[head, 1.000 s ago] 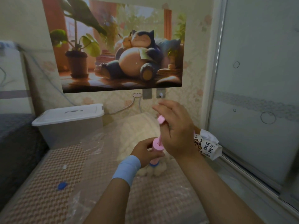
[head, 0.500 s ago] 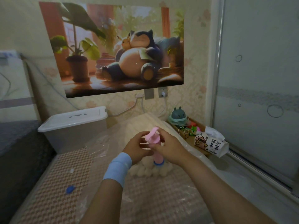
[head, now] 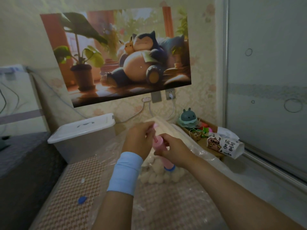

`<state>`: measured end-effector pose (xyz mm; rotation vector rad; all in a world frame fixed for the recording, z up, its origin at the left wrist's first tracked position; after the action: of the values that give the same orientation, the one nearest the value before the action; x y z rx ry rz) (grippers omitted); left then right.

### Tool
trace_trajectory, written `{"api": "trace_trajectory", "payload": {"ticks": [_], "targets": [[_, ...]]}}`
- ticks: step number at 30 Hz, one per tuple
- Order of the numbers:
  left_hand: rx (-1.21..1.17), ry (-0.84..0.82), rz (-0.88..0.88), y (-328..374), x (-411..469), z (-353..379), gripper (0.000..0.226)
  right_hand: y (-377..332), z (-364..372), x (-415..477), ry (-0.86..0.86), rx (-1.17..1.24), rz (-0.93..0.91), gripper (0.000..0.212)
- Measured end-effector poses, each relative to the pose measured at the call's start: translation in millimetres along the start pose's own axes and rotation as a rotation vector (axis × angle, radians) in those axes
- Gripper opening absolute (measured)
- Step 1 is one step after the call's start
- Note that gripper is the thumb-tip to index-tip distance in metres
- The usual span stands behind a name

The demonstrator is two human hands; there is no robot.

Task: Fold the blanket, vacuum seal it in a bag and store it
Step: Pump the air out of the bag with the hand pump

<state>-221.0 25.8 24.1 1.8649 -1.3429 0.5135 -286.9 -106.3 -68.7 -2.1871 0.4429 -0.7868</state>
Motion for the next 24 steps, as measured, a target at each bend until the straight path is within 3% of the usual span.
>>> {"api": "trace_trajectory", "payload": {"ticks": [3,5,7,12,14,18,20,22,24], "targets": [[0.065,0.394,0.179,22.5,7.1,-47.4,0.021,2.9,0.5,-0.1,-0.012,0.017,-0.006,0.049],[0.156,0.542,0.229,26.4,11.4,-63.1,0.023,1.0,2.8,-2.1,-0.027,0.019,-0.019,0.048],[0.17,0.488,0.169,19.7,14.3,-54.8,0.023,0.7,5.0,-2.9,-0.036,0.019,-0.017,0.048],[0.219,-0.093,-0.069,-12.6,-9.7,14.4,0.023,2.5,7.7,-2.9,-0.035,0.01,0.015,0.046],[0.251,-0.052,-0.056,-8.3,-7.7,5.6,0.02,1.7,8.7,-3.8,-0.034,0.013,0.009,0.046],[0.244,0.517,0.2,26.3,-0.2,-50.8,0.013,2.5,6.4,-3.3,-0.024,0.039,0.016,0.047],[0.208,0.644,0.22,27.1,0.5,-63.2,0.014,3.1,6.3,-3.4,-0.041,0.036,0.021,0.047],[0.183,0.551,0.177,16.3,-0.5,-51.9,0.014,2.8,8.2,-4.0,-0.06,0.024,0.021,0.048],[0.147,0.294,0.082,-0.5,-7.4,-22.4,0.01,1.8,11.0,-4.1,-0.059,0.025,0.018,0.046]]}}
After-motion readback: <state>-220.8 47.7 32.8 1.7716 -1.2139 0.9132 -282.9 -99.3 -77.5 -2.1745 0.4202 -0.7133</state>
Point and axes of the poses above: each hand's wrist, its own x-axis towards the middle knuckle, its own z-axis out of the palm, y = z × x, the point moved 4 cm from there along x, towards the middle knuckle, and after that the axes turned 1 degree about z, right-handed, at the moved point
